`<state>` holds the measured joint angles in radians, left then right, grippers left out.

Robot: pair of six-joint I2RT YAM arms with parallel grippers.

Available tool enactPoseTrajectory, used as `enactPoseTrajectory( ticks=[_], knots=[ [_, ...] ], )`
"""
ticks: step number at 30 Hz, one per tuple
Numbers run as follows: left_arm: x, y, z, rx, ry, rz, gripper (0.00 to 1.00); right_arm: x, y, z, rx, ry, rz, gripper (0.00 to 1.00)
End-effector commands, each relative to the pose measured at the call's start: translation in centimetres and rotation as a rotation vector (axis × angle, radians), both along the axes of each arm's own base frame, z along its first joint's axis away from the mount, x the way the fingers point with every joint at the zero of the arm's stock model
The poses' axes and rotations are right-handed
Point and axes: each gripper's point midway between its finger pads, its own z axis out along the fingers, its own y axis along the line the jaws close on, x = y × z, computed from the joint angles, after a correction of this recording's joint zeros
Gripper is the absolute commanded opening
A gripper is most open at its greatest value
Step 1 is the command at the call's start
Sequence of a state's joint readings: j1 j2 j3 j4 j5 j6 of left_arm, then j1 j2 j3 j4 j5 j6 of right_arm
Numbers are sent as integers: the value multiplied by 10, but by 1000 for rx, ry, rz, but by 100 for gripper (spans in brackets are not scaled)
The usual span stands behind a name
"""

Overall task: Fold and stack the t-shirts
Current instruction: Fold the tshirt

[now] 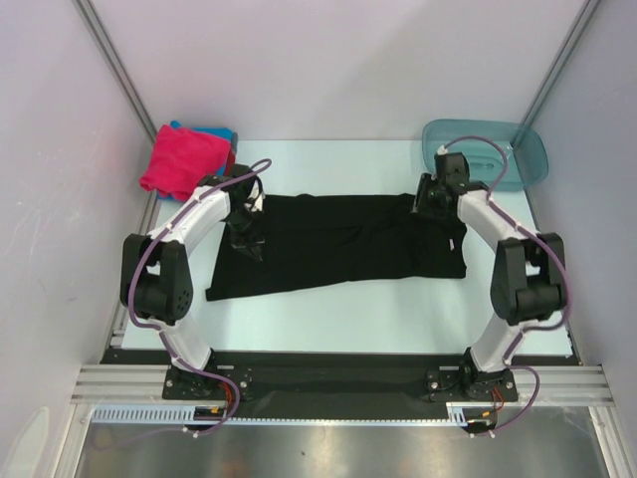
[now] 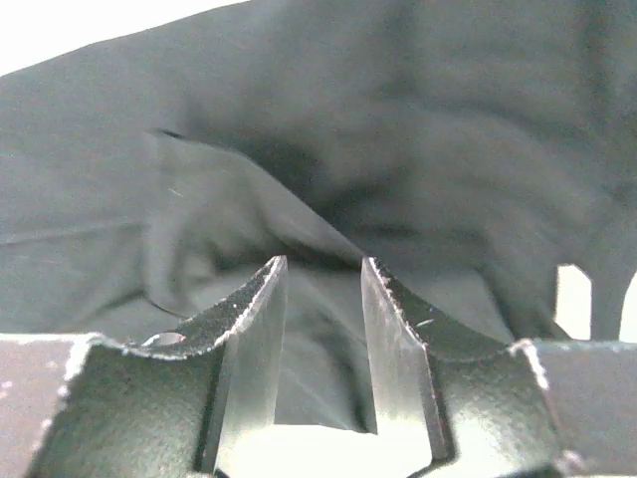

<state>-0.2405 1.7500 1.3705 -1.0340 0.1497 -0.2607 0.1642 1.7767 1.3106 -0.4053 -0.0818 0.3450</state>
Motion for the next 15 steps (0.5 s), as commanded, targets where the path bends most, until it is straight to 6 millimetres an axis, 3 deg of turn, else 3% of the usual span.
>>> enactPoseTrajectory(
  ticks=[1,5,10,14,15],
  knots=[
    [2,-3,1,-26,0,-15,14,-28,-31,-2,-135,23,-64,42],
    [1,-3,0,-28,4,-18,14,-61,-38,2,-193,99,-113,42],
    [0,-4,1,-36,1,-21,14,-100,-44,29,-215,95,-219,45],
    [1,-6,0,-47,3,-26,14,-139,-48,25,-213,153,-272,47],
    [1,-7,0,-49,3,-28,14,-151,-50,14,-221,184,-270,47]
  ],
)
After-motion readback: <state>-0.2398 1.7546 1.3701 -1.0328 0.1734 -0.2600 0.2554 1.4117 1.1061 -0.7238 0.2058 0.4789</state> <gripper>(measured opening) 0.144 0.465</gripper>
